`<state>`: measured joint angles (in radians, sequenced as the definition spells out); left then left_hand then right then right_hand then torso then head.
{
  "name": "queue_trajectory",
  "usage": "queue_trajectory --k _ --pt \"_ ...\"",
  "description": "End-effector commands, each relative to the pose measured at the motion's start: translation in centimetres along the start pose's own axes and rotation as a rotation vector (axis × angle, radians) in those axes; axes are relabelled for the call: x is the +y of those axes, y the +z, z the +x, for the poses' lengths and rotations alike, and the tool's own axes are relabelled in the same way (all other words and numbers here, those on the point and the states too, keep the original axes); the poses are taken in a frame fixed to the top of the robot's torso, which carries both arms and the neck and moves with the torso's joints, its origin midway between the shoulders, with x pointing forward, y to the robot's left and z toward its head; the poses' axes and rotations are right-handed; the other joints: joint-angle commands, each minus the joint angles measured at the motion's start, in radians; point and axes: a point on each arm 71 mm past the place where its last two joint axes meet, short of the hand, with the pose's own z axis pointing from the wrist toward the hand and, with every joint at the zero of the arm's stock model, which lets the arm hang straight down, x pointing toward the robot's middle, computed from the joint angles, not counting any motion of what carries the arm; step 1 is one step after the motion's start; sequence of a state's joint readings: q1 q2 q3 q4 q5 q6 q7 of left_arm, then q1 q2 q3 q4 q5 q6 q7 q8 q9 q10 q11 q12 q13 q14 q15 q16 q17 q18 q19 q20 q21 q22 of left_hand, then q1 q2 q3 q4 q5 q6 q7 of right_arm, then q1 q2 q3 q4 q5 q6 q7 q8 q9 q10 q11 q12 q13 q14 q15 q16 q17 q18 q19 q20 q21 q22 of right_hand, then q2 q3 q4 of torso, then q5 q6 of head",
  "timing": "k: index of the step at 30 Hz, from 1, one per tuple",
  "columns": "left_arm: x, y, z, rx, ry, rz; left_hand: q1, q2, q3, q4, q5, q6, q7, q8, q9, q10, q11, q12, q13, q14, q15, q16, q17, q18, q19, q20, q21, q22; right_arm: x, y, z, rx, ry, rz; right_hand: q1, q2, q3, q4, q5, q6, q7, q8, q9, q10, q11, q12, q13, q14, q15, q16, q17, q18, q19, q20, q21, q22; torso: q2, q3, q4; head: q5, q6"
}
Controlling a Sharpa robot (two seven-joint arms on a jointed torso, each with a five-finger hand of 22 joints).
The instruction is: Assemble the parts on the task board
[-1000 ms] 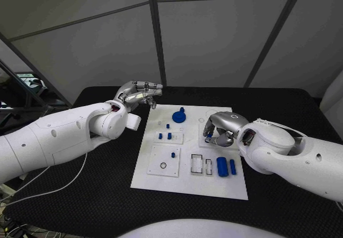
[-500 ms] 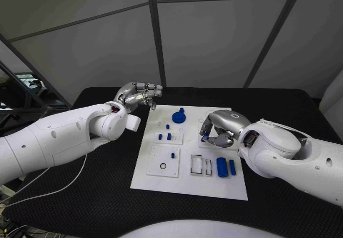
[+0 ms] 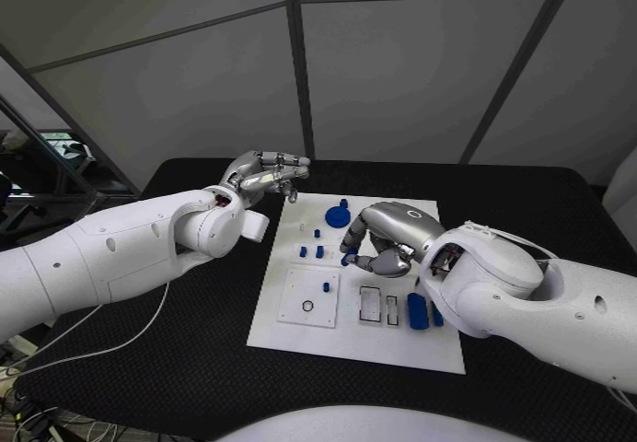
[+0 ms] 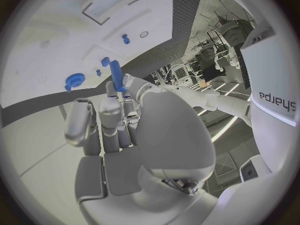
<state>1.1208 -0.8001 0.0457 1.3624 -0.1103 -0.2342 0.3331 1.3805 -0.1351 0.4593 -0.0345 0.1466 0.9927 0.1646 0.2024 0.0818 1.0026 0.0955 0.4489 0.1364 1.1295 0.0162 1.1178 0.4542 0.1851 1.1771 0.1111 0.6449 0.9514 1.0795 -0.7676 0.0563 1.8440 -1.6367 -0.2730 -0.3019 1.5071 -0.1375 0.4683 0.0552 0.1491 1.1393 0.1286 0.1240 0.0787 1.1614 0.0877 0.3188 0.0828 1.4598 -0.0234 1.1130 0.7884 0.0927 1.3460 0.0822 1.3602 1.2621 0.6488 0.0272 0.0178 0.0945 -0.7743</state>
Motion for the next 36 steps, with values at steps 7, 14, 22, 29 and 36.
queue_trajectory --k 7,14,22,29,36 --pt "0.0 0.3 0.5 0.014 -0.008 0.004 -0.001 0.01 -0.006 0.001 0.001 -0.007 0.005 0.002 -0.001 -0.008 0.003 0.007 -0.001 0.002 0.002 -0.006 -0.002 -0.004 -0.006 0.004 -0.006 -0.002 2.8 2.0 2.6 0.047 0.092 -0.122 0.011 0.006 0.016 -0.009 0.009 0.003 0.006 -0.004 -0.002 0.039 -0.032 -0.002 0.007 0.003 -0.003 0.003 -0.003 -0.017 0.005 0.0 0.002 0.0 0.001 0.001 0.0001 0.019 -0.009" --pt "0.0 0.4 0.7 0.017 -0.009 0.003 -0.001 0.01 -0.006 0.001 0.001 -0.008 0.005 0.002 -0.001 -0.008 0.003 0.007 -0.001 0.002 0.002 -0.006 -0.002 -0.004 -0.007 0.004 -0.006 -0.002 3.2 2.7 5.1 0.109 0.091 -0.139 0.01 0.007 0.019 -0.011 0.012 0.001 0.007 -0.005 -0.003 0.039 -0.031 -0.005 0.008 0.003 -0.002 0.004 -0.002 -0.017 0.005 0.0 0.003 0.0 0.002 0.0013 -0.0025 0.034 -0.016" --pt "0.1 0.5 0.9 0.022 -0.011 -0.003 -0.003 0.01 -0.008 0.002 0.001 -0.012 0.008 0.002 -0.002 -0.011 0.005 0.008 -0.001 0.002 0.004 -0.007 -0.004 -0.004 -0.007 0.004 -0.008 -0.003 2.9 3.2 6.4 0.149 0.08 -0.139 0.008 0.007 0.021 -0.014 0.013 -0.001 0.008 -0.007 -0.003 0.037 -0.03 -0.007 0.008 0.002 -0.001 0.005 -0.002 -0.017 0.004 0.001 0.003 0.0 0.002 0.0026 -0.0019 0.045 -0.02" --pt "0.1 0.6 1.0 0.026 -0.013 -0.006 -0.003 0.01 -0.008 0.002 0.001 -0.013 0.009 0.001 -0.002 -0.012 0.006 0.008 -0.002 0.002 0.004 -0.007 -0.004 -0.005 -0.007 0.005 -0.008 -0.003 2.7 3.4 6.8 0.154 0.058 -0.132 0.008 0.007 0.021 -0.014 0.013 -0.001 0.008 -0.007 -0.003 0.037 -0.03 -0.007 0.008 0.002 -0.001 0.005 -0.002 -0.017 0.004 0.001 0.003 0.0 0.001 0.0012 -0.002 0.047 -0.024" --pt "0.1 0.6 1.0 0.027 -0.013 -0.007 -0.003 0.01 -0.008 0.002 0.001 -0.013 0.009 0.001 -0.002 -0.012 0.006 0.008 -0.002 0.002 0.004 -0.007 -0.004 -0.005 -0.007 0.005 -0.008 -0.003 2.6 3.5 7.1 0.171 0.046 -0.129 0.007 0.007 0.022 -0.014 0.014 -0.002 0.008 -0.007 -0.004 0.036 -0.03 -0.008 0.008 0.003 -0.001 0.006 0.0 -0.017 0.005 0.001 0.004 0.002 0.001 0.0012 -0.0019 0.049 -0.027"
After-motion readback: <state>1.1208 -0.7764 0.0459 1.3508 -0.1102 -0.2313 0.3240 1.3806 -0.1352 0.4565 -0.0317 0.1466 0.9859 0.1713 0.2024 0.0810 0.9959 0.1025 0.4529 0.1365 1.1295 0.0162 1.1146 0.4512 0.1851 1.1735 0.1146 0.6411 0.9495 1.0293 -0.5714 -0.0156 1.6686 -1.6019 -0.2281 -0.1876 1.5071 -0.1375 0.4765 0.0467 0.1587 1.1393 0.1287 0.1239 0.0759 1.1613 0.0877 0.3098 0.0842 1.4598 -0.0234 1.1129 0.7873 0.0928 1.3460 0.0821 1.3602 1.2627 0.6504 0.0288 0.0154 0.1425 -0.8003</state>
